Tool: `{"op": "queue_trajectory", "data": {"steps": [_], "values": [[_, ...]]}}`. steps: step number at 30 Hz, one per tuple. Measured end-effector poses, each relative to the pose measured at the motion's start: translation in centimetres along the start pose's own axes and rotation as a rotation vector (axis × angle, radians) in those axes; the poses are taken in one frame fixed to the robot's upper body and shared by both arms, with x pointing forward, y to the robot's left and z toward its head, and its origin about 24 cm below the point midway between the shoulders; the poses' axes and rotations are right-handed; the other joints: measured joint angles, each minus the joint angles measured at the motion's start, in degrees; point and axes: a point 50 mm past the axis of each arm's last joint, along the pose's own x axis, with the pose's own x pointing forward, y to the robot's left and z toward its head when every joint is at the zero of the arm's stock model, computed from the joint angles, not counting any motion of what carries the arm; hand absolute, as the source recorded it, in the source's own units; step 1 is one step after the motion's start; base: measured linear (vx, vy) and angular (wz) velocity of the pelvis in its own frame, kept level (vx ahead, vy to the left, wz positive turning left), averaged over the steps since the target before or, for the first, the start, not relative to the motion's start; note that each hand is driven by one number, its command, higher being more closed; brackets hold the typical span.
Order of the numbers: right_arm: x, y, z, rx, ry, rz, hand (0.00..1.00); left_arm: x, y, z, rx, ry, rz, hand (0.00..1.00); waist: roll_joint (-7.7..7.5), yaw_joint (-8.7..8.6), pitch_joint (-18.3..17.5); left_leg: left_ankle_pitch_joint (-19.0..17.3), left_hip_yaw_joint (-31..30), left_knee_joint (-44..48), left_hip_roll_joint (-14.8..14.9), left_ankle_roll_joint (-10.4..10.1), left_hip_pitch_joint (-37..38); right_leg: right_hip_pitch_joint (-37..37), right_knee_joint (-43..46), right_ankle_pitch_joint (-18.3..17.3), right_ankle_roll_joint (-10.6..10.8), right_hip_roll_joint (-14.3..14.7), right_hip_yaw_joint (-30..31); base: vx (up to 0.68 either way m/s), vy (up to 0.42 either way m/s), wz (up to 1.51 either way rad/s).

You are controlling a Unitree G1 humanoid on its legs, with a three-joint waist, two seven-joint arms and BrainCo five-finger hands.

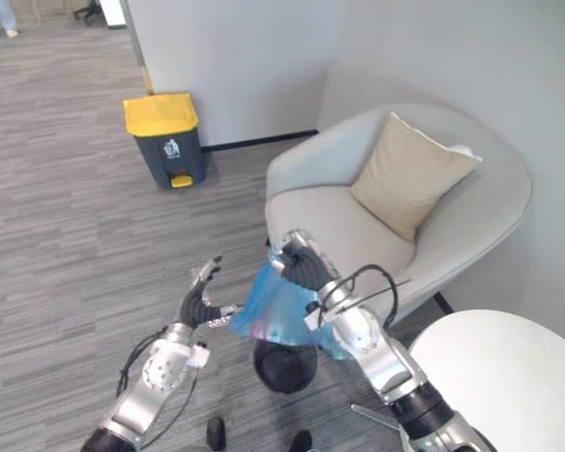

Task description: Gather rubbish on tea table into small bin, then transfer packed bag to large trash can.

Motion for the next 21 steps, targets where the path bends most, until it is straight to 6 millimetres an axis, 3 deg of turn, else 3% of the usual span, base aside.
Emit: {"op": "queue_trajectory", "data": {"steps": [5, 21], "values": [[0.3, 0.5, 1.0, 0.022, -0.047, 0.031, 1.00, 0.5, 0.1, 1.1, 0.089, -0.082, -0.010, 0.00, 0.24, -0.10, -1.2, 0.0, 0.5, 0.0, 0.0, 0.0, 0.2, 0.0, -0.3, 0.3, 0.0, 0.0, 0.5, 0.00, 0.015, -0.05], [2.0, 2.2, 2.5, 0.036, -0.132, 0.129, 1.00, 1.0, -1.7, 2.5, 0.037, -0.160, -0.172, 0.00, 0.37, -0.54, -3.0, 0.4, 1.3, -0.2, -0.1, 0.3, 0.4, 0.1, -1.1, 1.5, -0.2, 0.1, 1.4, 0.00, 0.005, -0.02]]}}
